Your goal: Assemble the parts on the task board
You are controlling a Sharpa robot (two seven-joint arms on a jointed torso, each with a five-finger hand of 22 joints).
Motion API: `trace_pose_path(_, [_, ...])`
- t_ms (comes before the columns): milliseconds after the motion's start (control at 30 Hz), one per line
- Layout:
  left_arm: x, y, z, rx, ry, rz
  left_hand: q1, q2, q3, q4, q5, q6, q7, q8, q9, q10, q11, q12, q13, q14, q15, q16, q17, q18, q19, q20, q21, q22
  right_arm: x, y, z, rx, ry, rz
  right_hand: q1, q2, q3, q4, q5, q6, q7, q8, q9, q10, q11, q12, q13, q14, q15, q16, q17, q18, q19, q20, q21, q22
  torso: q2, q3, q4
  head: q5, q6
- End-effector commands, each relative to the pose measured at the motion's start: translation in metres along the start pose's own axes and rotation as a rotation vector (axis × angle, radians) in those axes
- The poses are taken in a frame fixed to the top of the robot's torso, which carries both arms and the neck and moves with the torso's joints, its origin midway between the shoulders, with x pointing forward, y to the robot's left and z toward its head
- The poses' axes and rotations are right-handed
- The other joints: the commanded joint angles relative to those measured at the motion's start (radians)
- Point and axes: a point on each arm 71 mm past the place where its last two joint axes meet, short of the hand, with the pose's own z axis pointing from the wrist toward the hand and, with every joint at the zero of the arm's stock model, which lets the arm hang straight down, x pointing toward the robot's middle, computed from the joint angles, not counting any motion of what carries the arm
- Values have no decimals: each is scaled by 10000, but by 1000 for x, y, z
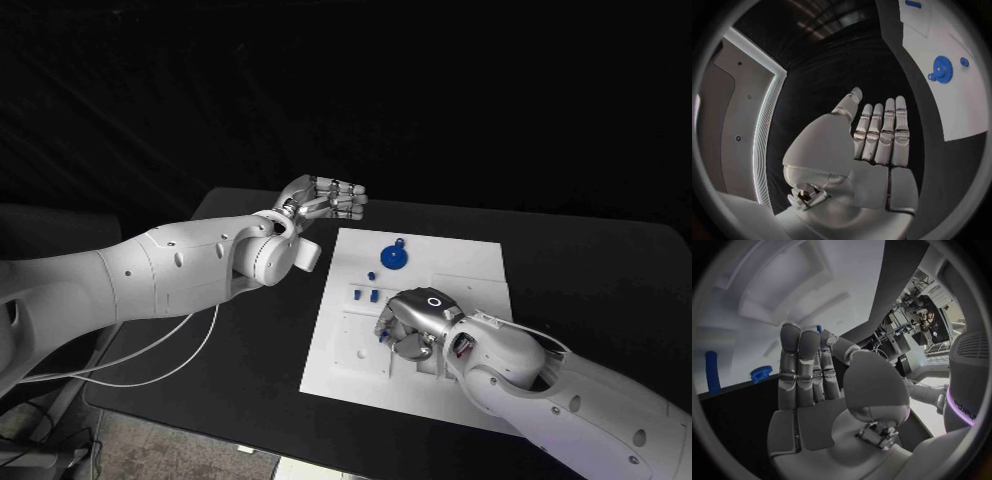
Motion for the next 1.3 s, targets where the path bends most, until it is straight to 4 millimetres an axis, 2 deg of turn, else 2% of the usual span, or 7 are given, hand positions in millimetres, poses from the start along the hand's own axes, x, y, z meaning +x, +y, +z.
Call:
trace_pose_path(33, [1, -1, 0, 54, 69, -105, -60, 75, -13, -16, 38, -42, -4, -34, -9, -14, 15, -12, -8, -46, 9, -44, -14, -34, 69, 20, 59, -9, 3, -2, -1, 258, -61, -350, -22, 46, 38, -16, 37, 44, 23, 40, -2, 255, -167, 20, 14, -29, -64, 33, 2, 274, 53, -6, -40, 26, 1, 7, -1, 22, -13])
trace_pose_path(700, [1, -1, 0, 29, 78, -113, -59, 82, -12, -28, 42, -23, -8, -37, -10, -25, 18, -13, -8, -59, 13, -42, -13, -31, 69, 25, 65, -52, 1, 1, 0, 171, -577, -329, -9, 9, 105, 0, 28, 65, 16, 40, 0, 274, -172, 21, 15, -34, -70, 58, 5, 281, 103, -12, -129, 195, -1, 8, -8, 40, -31])
trace_pose_path(1300, [2, -1, 1, 4, 115, -126, -77, 79, -21, -31, 38, -47, 0, -38, -11, -37, 23, -12, -8, -66, 16, -43, -13, -27, 75, 29, 71, -92, 11, 2, -1, 203, 590, -517, 4, 12, 50, 6, 29, 65, 20, 39, 7, 275, -172, 18, 14, -41, -63, 80, 22, 237, 137, -3, -194, 417, -6, -2, -6, 42, -67])
